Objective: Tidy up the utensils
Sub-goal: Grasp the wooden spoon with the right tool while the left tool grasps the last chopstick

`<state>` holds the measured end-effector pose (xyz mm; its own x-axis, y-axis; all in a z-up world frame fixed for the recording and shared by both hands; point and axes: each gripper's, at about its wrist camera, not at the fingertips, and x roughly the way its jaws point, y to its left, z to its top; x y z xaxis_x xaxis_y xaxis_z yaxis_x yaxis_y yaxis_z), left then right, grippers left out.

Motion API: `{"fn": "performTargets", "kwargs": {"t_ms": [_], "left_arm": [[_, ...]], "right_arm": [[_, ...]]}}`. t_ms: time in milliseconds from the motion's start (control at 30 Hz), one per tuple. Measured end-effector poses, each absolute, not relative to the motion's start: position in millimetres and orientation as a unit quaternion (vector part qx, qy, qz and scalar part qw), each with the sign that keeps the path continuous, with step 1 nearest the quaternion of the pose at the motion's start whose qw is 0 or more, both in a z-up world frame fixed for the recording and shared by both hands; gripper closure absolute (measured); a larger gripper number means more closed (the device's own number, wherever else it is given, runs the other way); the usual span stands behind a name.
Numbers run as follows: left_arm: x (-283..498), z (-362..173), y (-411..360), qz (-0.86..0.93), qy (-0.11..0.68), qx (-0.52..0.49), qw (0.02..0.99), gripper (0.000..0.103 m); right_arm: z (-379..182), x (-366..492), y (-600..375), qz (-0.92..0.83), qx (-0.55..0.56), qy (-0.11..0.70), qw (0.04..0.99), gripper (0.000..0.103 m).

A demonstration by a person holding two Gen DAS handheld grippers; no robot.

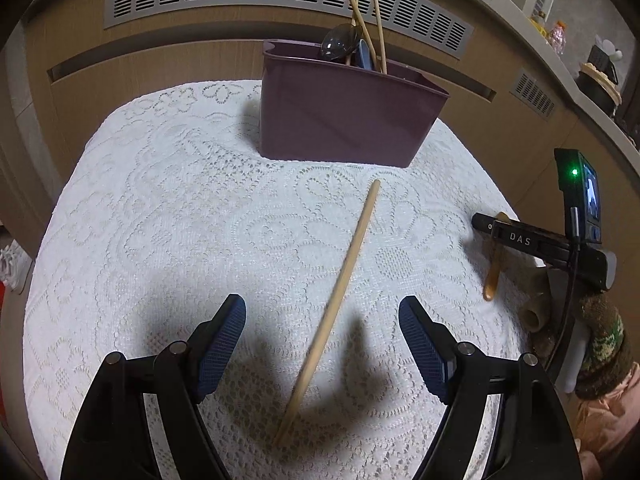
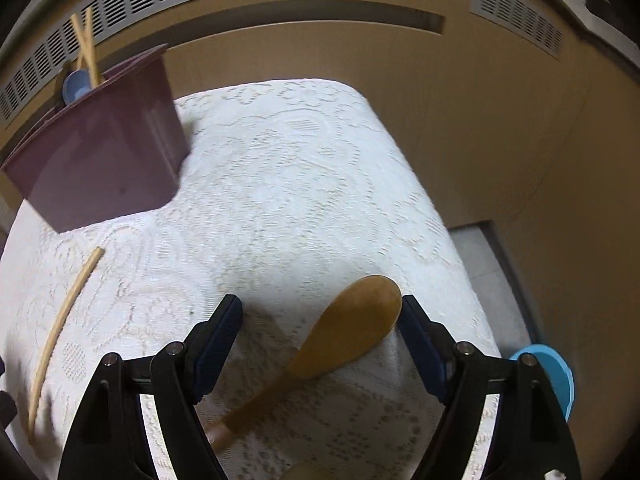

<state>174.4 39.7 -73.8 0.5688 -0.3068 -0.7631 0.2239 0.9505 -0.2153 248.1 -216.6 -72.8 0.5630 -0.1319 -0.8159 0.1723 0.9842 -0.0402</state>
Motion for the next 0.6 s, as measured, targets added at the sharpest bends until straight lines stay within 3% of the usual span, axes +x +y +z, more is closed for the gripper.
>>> {"fn": "performTargets", "kwargs": {"t_ms": [100,200,600], "left_arm": [[174.7,-73.5,37.9,-0.151,0.441,-0.046,0.884,0.024],[173.9,-72.7,34.5,-0.152,0.442,-0.042,0.883,0.024],[174.1,-72.1,22.0,-0.153,0.444,-0.032,0.882,0.024]], "right_arm": [[-69.5,241.2,-206.2,-0.064,-0.001,0.458,0.886,0.061],[-67.8,235.7,-197.6,-0.033,-0.006,0.467,0.883,0.072],[-49.4,194.1,-156.2,0.112,0.023,0.453,0.884,0.074]]}}
